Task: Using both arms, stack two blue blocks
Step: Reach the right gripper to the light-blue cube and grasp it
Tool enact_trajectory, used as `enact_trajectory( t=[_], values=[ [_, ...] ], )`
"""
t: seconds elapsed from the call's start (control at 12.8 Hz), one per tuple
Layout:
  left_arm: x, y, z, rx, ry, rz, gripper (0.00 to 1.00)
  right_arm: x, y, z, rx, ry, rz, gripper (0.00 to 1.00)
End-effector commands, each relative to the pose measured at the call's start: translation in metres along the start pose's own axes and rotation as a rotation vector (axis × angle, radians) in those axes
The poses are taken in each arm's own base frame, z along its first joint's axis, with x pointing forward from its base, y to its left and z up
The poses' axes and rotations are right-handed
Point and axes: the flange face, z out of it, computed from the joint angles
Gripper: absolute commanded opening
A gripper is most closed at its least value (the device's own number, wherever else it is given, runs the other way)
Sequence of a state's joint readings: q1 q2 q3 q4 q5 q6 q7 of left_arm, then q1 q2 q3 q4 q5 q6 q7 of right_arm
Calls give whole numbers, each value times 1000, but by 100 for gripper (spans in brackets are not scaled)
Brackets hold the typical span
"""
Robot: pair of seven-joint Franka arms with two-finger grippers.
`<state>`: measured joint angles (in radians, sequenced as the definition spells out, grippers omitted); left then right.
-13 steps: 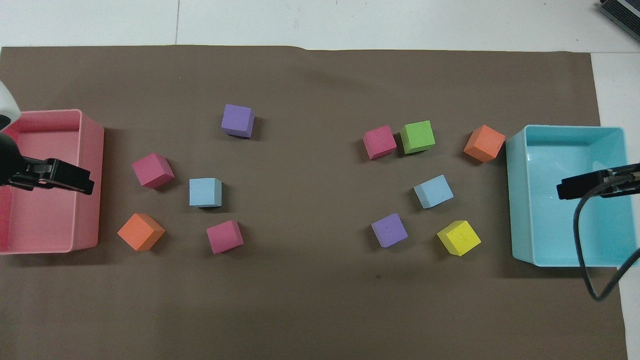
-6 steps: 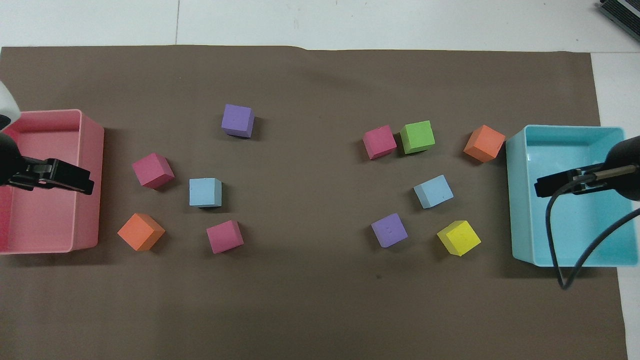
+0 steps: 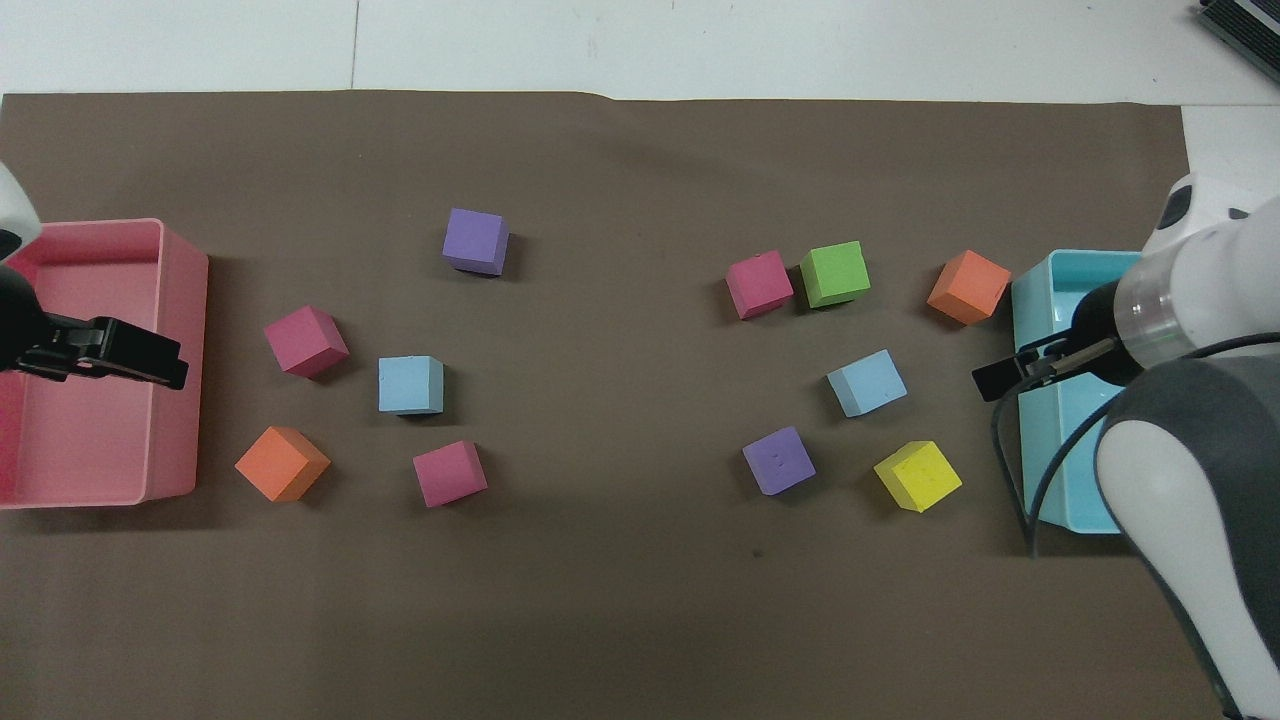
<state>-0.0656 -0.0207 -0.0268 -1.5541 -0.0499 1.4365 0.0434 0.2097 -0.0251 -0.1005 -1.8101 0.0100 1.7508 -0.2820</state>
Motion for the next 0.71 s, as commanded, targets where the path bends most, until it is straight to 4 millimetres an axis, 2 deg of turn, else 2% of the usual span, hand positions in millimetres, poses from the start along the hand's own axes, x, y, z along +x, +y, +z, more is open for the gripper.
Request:
enact_trajectory(
  t=[0.0,0.16,0.24,0.63],
  values=[
    [-6,-3,-2,12,11,-1,100,6,2,30,22,-21,-76,100],
    [-6,-3,-2,12,11,-1,100,17,-1,55,19,-24,-107,100],
    [-6,-3,-2,11,11,-1,100,22,-10,66,14,-17,-124,100],
    [-6,-3,-2,11,11,-1,100,27,-19,128,14,-34,-140,100]
  ],
)
